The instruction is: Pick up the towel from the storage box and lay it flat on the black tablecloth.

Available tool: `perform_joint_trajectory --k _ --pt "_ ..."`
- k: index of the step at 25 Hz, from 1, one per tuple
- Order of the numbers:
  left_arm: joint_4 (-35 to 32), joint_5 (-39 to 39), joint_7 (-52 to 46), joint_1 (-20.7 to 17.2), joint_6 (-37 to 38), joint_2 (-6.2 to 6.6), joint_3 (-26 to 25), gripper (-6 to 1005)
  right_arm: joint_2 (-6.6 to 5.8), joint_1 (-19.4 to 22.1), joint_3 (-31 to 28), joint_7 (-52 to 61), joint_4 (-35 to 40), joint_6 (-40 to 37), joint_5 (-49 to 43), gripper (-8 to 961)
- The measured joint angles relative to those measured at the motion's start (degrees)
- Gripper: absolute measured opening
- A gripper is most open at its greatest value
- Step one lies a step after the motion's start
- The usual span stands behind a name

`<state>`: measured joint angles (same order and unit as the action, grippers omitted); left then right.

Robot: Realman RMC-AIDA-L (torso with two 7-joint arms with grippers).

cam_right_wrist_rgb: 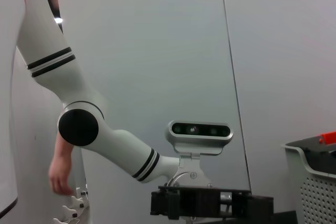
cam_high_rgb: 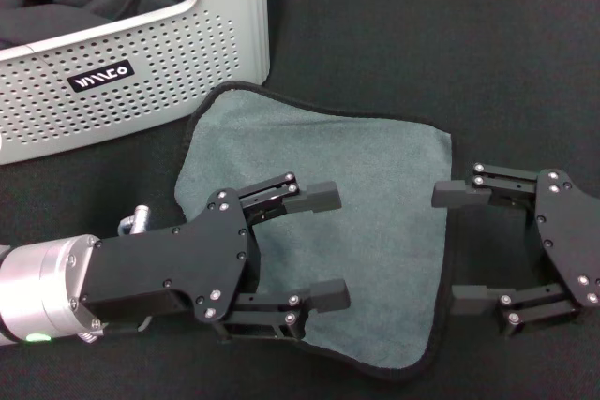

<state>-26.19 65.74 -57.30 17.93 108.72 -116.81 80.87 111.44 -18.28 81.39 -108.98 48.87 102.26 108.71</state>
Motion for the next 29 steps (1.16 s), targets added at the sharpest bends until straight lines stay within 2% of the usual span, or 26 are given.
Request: perform_joint_trajectory --k 29 --pt "0.2 0.0 0.6 0.1 -0.1 -0.2 0.0 858 0.99 -0.5 -0.2 -0.2 -2.4 -0.8 -1.1 873"
